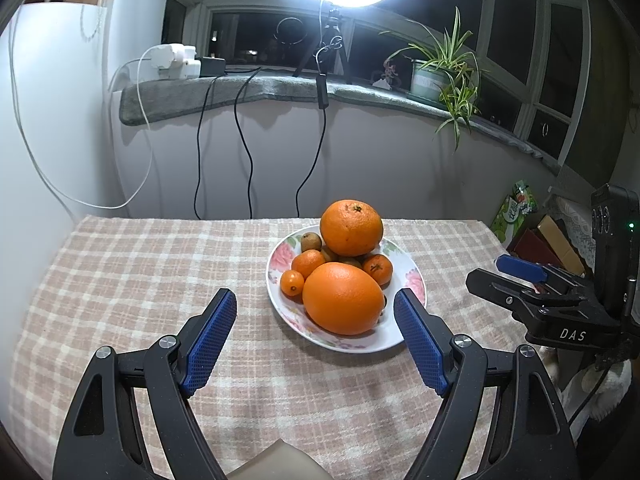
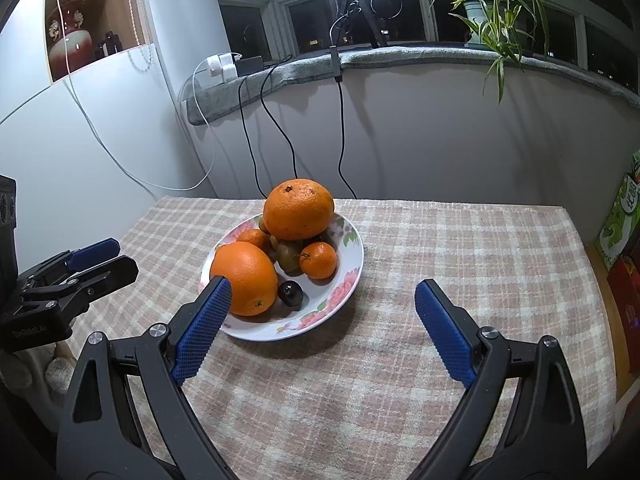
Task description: Organize fruits
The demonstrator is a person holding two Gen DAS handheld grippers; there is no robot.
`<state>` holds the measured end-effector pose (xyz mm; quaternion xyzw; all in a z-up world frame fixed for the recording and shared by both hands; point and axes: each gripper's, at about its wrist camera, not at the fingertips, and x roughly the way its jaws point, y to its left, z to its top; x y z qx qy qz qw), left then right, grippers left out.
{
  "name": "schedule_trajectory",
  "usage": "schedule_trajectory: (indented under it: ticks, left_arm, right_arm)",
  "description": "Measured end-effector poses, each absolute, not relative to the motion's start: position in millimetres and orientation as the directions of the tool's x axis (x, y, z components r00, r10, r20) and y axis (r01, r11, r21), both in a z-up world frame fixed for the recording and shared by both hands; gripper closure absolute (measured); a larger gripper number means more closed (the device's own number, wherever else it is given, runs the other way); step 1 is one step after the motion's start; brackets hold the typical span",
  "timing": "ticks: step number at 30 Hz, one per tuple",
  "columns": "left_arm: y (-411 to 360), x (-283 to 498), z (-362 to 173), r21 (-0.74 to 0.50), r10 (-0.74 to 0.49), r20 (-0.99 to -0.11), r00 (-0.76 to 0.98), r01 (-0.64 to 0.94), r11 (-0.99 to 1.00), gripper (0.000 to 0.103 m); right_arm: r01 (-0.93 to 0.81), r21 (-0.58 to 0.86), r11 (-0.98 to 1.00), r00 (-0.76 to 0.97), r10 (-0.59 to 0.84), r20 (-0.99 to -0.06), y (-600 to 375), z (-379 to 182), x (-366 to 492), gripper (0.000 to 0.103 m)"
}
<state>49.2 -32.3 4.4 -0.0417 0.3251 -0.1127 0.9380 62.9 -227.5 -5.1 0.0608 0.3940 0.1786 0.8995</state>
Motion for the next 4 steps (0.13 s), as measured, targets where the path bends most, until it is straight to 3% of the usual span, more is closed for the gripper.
schedule_trajectory:
  ticks: [4]
  left_arm:
    - [-32.5,49.0,3.3,-0.146,-0.232,-0.605,0.762,0.18,0.973,0.022]
  right_arm:
    - [-0.266,0.251,0.931,0.625,0.365,-0.69,-228.8,-7.5,63.1,0.008]
